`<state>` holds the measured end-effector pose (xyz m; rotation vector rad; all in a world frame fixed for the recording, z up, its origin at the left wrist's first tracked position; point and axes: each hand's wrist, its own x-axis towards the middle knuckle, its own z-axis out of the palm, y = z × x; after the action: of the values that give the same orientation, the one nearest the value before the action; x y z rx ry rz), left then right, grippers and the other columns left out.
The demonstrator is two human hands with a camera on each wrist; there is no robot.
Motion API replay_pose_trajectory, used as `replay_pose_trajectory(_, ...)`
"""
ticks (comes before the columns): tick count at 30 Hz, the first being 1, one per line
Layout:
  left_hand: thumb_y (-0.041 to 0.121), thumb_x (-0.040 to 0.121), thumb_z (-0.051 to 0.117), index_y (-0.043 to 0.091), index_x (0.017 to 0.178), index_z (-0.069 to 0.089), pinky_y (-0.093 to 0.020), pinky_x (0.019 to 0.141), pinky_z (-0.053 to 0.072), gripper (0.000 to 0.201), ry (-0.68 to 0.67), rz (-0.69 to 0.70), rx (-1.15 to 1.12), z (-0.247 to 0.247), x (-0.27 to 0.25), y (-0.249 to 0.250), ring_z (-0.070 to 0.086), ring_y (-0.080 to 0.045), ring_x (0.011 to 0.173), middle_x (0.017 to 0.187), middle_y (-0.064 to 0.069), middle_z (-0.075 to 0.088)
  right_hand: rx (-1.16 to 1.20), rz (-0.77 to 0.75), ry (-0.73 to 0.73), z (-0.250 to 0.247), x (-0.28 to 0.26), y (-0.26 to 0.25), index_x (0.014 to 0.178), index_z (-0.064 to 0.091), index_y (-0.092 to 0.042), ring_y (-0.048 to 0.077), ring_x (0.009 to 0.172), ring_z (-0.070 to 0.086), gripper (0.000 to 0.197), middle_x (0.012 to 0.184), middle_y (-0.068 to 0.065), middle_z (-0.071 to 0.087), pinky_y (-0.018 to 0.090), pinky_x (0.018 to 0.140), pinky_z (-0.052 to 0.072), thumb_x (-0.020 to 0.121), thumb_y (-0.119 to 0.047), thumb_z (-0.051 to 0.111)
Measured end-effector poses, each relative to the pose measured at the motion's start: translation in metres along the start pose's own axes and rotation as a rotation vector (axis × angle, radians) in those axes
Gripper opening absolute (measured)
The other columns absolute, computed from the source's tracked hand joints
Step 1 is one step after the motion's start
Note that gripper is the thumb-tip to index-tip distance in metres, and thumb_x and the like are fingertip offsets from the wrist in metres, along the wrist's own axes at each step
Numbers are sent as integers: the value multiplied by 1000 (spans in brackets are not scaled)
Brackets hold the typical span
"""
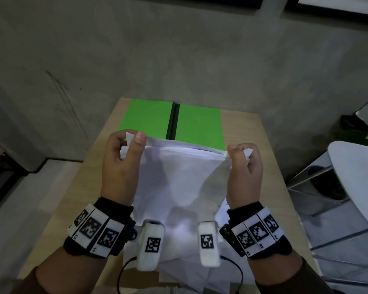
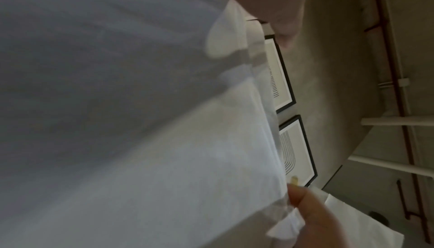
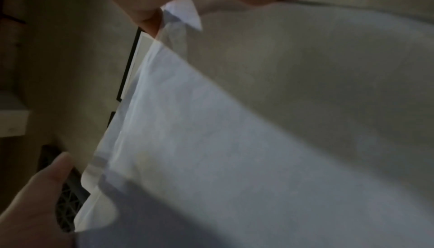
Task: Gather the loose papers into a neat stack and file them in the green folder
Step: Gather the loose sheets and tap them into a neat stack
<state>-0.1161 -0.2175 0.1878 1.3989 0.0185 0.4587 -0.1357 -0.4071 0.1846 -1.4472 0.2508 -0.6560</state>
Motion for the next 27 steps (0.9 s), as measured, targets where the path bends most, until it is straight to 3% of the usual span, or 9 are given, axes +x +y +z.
replay_pose_trajectory(3, 46, 71, 65, 28, 75, 54, -12, 59, 39, 21, 41, -17, -25, 3, 6, 4, 49, 3, 61, 67, 14, 54, -31, -79, -90, -3, -3, -1, 74, 51, -19, 2, 51, 41, 25, 55, -14, 49, 16, 50, 37, 75, -41, 62)
replay_pose_trajectory(5, 35, 69, 69, 26, 77, 55, -16, 61, 41, 18, 57, -29, 0, 2, 10, 0, 52, -5, 65, 74, 3, 54, -66, -81, -107, -7, -3, 1, 76, 54, -19, 3, 54, 44, 34, 58, -16, 53, 18, 51, 38, 67, -50, 64)
replay_pose_trajectory(10, 7, 82, 54, 26, 75, 55, -6, 54, 37, 20, 90, -34, -14, 1, 12, -10, 46, 8, 56, 73, 6, 49, 3, 10, -300, -20, -2, 12, 91, 56, -24, 5, 68, 61, 44, 81, -5, 62, 21, 61, 50, 54, -42, 73)
replay_pose_trajectory(13, 34, 80, 61, 30, 76, 57, -10, 56, 35, 6, 35, -36, 15, 1, 12, -7, 42, 5, 58, 73, 9, 49, -41, 178, -455, -26, -3, 23, 103, 65, -19, 16, 90, 71, 57, 97, 4, 74, 33, 75, 58, 51, -24, 89)
replay_pose_trajectory(16, 52, 58, 71, 31, 98, 57, -8, 59, 40, 48, -277, -18, 83, -17, 17, -19, 51, 0, 64, 78, 4, 54, -108, 246, -421, -31, -3, 33, 86, 76, -14, 26, 86, 73, 26, 88, 6, 77, 44, 77, 59, 63, -7, 84)
replay_pose_trajectory(19, 57, 45, 83, 24, 102, 65, -12, 67, 50, 68, -514, -142, 88, -32, 14, -32, 66, 0, 79, 87, 6, 72, -59, 246, -389, -34, -3, 37, 83, 77, -6, 29, 83, 73, 23, 86, 12, 77, 43, 76, 58, 61, -8, 82)
replay_pose_trajectory(23, 11, 59, 81, 22, 80, 77, -19, 66, 54, 23, -347, -192, 25, -26, -2, -34, 71, -7, 78, 82, 9, 77, -32, 150, -395, -29, -2, 24, 79, 77, -8, 22, 81, 73, 19, 84, 7, 77, 36, 74, 58, 62, -2, 82)
replay_pose_trajectory(25, -9, 66, 73, 20, 90, 72, -16, 66, 53, 38, -316, -125, 0, -22, -5, -30, 70, -3, 78, 83, 13, 76, -6, 99, -381, -31, -2, 19, 74, 78, -13, 14, 75, 73, 20, 78, -1, 77, 27, 67, 57, 64, 4, 79)
replay_pose_trajectory(27, -11, 64, 77, 23, 114, 55, -12, 70, 52, 65, -322, -80, -13, -26, -6, -35, 66, 4, 87, 96, 14, 73, 4, 98, -370, -35, -1, 22, 69, 77, -18, 9, 70, 72, 22, 73, -6, 76, 23, 63, 56, 63, 3, 80)
